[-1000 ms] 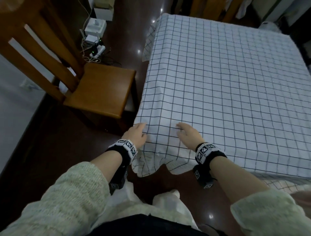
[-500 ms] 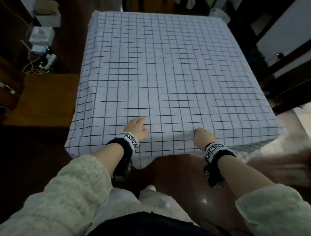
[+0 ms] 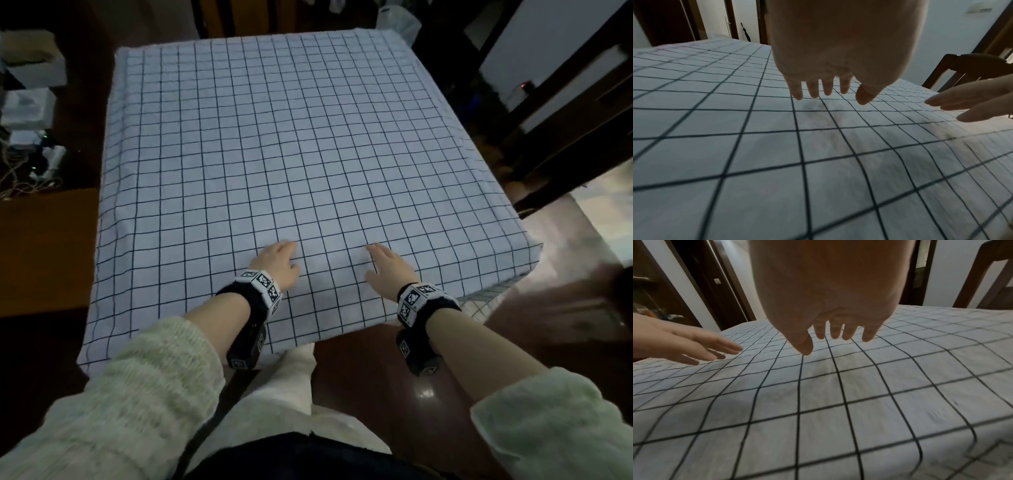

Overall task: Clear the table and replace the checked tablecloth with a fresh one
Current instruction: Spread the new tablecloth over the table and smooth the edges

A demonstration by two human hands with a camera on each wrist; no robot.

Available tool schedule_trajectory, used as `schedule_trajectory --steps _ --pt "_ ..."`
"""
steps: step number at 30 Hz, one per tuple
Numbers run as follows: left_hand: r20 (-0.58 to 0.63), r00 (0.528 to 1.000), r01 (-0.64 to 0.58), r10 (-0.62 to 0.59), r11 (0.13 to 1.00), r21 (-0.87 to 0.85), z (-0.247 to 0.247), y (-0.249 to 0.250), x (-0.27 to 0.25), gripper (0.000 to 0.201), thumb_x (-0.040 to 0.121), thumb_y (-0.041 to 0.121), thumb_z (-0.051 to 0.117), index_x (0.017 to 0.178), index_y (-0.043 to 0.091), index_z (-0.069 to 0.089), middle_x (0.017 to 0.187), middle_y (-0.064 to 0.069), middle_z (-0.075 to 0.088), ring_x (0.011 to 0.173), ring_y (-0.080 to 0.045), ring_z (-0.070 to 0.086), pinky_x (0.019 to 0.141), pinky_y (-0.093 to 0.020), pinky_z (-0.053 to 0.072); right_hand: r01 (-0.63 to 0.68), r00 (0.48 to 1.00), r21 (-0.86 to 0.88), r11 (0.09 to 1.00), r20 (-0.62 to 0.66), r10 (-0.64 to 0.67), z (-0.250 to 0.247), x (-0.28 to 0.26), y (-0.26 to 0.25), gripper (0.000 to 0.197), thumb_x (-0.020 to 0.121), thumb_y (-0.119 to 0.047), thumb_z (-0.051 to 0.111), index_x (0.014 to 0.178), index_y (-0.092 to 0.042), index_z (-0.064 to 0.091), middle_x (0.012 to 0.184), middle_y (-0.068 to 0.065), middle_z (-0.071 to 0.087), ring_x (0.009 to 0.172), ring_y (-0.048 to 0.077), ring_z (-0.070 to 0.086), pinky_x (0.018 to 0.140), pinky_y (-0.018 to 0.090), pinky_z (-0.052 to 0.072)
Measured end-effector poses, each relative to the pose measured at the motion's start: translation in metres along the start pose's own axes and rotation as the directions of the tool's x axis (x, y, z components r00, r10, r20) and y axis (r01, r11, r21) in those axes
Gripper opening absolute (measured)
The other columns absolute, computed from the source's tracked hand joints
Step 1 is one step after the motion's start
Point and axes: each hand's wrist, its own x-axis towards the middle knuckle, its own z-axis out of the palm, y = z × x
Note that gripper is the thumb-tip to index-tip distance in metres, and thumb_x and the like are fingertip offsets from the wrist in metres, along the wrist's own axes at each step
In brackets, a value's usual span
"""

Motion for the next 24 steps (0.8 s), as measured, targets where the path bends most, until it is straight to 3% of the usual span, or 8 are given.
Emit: schedule_trajectory --steps 10,14,20,24 --pt "-0.033 0.987 -0.159 0.159 0.987 -0.025 -0.005 0.037 0.063 0.053 0.098 0.029 0.041 0.149 0.023 0.027 0.157 0.001 0.020 0.144 -0.019 0.016 0.118 -0.034 0.014 0.020 0.996 -0.012 1.000 -0.083 -0.021 -0.034 0.064 0.015 0.054 0.097 -0.026 0.042 0.150 -0.025 0.027 0.160 -0.002 0.019 0.144 0.021 0.023 0.116 0.042 0.025" --pt "-0.014 0.982 -0.189 0.189 0.982 -0.010 0.001 0.050 0.074 0.052 0.099 0.030 0.039 0.149 0.022 0.028 0.157 0.001 0.021 0.144 -0.018 0.017 0.118 -0.032 0.013 0.030 0.999 -0.006 1.000 -0.044 -0.030 -0.037 0.071 0.032 0.047 0.100 -0.027 0.036 0.147 -0.023 0.034 0.158 -0.005 0.024 0.143 0.019 0.026 0.115 0.038 0.025" --pt "-0.026 0.996 -0.083 0.085 0.994 0.069 0.013 0.084 0.071 0.047 0.100 0.026 0.035 0.146 0.017 0.033 0.155 0.000 0.026 0.142 -0.019 0.021 0.116 -0.031 0.017 -0.041 0.998 -0.058 0.997 -0.047 0.038 -0.052 0.061 0.092 0.045 0.098 -0.023 0.036 0.142 -0.030 0.037 0.157 -0.012 0.022 0.139 0.017 0.031 0.105 0.041 0.038" --pt "-0.088 0.992 0.090 -0.088 0.996 0.016 0.030 0.112 0.060 0.046 0.101 0.028 0.031 0.145 0.016 0.034 0.155 -0.002 0.027 0.140 -0.023 0.026 0.115 -0.037 0.024 -0.050 0.999 -0.117 0.992 -0.017 0.049 -0.069 0.052 0.132 0.046 0.099 -0.026 0.034 0.145 -0.027 0.034 0.157 -0.012 0.021 0.137 0.021 0.034 0.104 0.043 0.038"
